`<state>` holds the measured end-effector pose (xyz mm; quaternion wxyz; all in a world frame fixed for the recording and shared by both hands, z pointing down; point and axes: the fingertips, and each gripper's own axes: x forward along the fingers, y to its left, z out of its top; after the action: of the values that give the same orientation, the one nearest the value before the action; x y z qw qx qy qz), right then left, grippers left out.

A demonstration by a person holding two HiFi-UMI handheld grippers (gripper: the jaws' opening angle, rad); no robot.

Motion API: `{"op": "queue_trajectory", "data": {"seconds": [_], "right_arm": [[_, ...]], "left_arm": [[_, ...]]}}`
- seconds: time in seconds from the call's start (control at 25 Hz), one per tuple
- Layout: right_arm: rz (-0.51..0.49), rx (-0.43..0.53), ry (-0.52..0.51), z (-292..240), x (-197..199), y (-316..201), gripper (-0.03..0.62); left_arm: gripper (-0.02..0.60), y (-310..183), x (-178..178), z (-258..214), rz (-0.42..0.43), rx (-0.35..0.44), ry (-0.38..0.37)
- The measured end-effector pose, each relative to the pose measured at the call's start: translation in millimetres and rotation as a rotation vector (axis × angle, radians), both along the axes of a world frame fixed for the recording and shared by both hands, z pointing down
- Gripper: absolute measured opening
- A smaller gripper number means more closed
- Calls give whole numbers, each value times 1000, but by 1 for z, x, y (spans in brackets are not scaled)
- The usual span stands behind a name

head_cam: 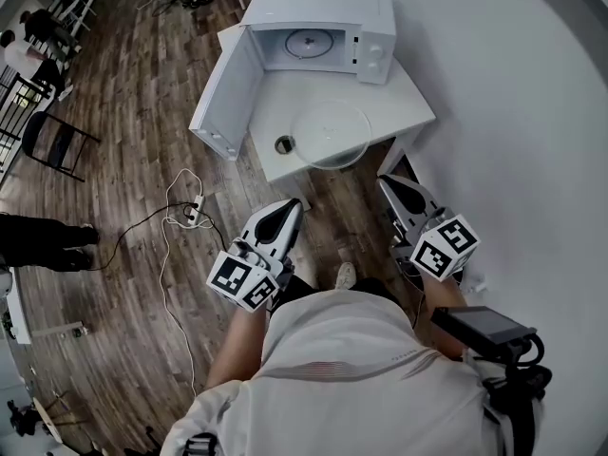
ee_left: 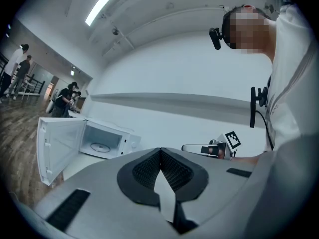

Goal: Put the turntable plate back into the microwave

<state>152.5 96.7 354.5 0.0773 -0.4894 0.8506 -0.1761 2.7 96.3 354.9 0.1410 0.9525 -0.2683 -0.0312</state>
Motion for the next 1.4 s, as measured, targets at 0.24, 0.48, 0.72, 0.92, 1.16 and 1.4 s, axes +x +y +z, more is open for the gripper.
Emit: {"op": "queue_trajectory", "data": {"seconds": [0.24, 0.48, 0.72, 0.92, 1.16, 1.4], "right_arm": [[18, -7, -23, 7, 13, -15, 3], [60, -9, 5, 5, 11, -36, 3], [106, 15, 30, -9, -9, -74, 3], [156, 6, 46, -14, -33, -109, 3], [219, -36, 66, -5, -44, -130, 3], [257, -38, -1, 3, -25, -144, 3]], "left_arm": [[11, -20, 11, 0, 12, 5, -15], [11, -48, 9, 1, 50, 26, -12], [11, -94, -10, 2, 78, 57, -33], [11, -132, -37, 8, 110, 85, -49], [11, -171, -58, 12, 146, 106, -60], [11, -176, -43, 20, 196, 45, -6]]}}
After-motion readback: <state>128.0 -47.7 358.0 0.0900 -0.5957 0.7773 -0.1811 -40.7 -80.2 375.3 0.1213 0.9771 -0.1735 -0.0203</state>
